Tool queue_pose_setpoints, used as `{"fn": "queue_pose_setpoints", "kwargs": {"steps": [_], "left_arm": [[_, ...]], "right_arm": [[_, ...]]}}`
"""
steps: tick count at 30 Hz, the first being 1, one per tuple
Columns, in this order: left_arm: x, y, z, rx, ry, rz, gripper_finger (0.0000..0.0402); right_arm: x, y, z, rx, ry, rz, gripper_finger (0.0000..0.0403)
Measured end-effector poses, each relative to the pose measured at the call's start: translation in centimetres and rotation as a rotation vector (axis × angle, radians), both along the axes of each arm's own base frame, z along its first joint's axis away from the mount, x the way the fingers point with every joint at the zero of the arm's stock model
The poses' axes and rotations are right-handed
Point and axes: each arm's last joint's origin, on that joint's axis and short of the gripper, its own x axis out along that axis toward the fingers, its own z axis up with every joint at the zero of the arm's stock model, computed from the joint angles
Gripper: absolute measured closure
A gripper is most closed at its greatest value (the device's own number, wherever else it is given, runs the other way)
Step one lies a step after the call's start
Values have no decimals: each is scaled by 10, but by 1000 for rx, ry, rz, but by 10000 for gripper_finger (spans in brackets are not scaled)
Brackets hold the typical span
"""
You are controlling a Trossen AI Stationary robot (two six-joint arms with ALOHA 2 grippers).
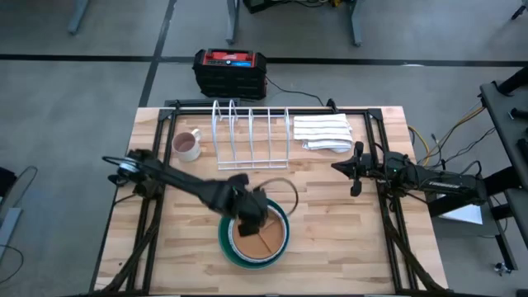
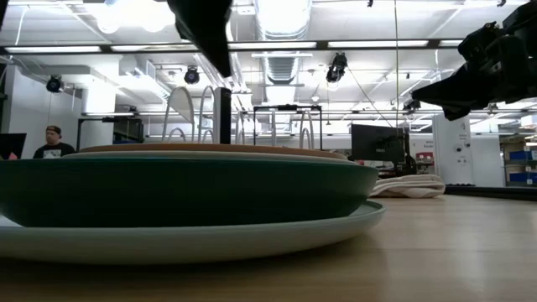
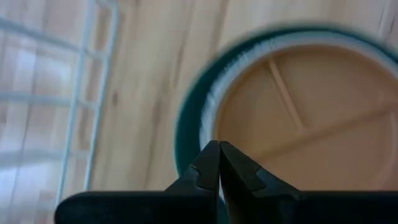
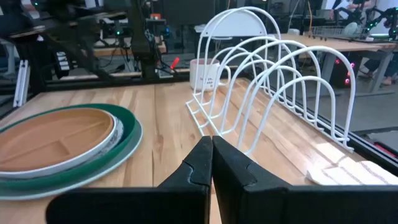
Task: Sort dishes
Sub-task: Put the brown plate into the dishwasher rack
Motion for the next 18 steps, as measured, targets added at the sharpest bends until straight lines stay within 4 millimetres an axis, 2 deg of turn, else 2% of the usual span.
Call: {"fn": "queue_pose_setpoints", "kwargs": {"steps": [4,9,15,18], "left_arm": [[-4,-24,-3,0,37,53,401],[-15,-45,-7,-28,10,160,401],[-22,-54,-12,14,-56,246,401],[-26,-53,-23,51,-61,285,401]], "right_arm": [[1,0,-1,-20,19,2,403],[1,0,-2,-23,24,-3,403],[1,0,-2,-22,25,-3,403],[1,0,-2,-22,26,-3,403]]}}
